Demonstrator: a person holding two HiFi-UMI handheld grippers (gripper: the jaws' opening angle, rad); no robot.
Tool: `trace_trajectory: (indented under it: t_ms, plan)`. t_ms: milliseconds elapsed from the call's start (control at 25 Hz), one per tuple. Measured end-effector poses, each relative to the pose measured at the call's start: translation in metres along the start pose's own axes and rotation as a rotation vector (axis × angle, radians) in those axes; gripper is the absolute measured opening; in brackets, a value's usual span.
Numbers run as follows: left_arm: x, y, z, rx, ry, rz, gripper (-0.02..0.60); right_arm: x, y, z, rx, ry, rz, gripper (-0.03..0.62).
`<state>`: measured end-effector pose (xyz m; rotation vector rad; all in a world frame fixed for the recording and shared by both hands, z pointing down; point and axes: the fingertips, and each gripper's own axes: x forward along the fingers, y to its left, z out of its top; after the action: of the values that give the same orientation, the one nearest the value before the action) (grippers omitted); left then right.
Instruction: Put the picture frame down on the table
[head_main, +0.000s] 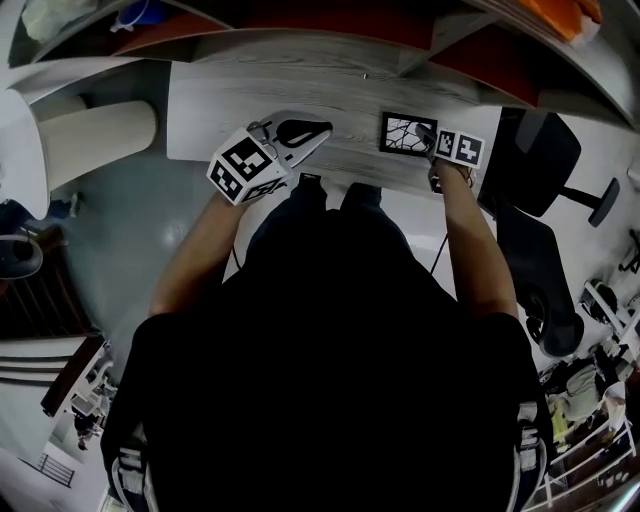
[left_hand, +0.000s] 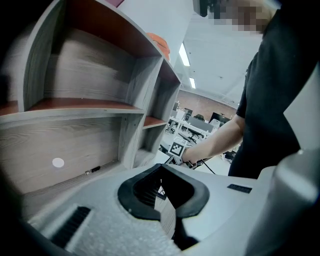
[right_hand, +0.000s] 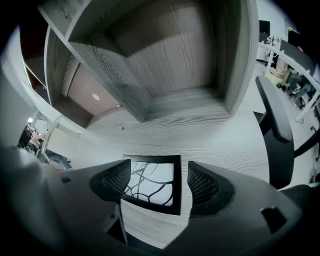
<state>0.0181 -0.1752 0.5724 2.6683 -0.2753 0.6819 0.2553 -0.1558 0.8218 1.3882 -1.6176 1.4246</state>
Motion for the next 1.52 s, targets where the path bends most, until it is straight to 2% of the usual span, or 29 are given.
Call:
trace_trajectory:
  t_ms: [320, 600, 1000, 1280, 1520]
  plan:
    - [-0.018, -0.007, 0.006, 0.023, -0.029, -0.001, 0.018, -0.040, 0.022, 0.011, 0.023, -0.086, 0.021, 0.342]
    - [-0.037, -0.009, 0.019, 0.068, -0.058, 0.009, 0.018, -0.098, 0.039, 0.031, 0.023, -0.210, 0.015, 0.319]
    - [-0.074, -0.005, 0.036, 0.112, -0.092, 0.045, 0.018, -0.179, 0.089, 0.058, 0.031, -0.386, 0.127, 0.268]
    - [-0.097, 0.004, 0.049, 0.141, -0.125, 0.068, 0.018, -0.243, 0.108, 0.071, -0.002, -0.510, 0.116, 0.268]
    - [-0.106, 0.000, 0.060, 0.166, -0.155, 0.047, 0.018, -0.293, 0.128, 0.072, -0.045, -0.615, 0.109, 0.267]
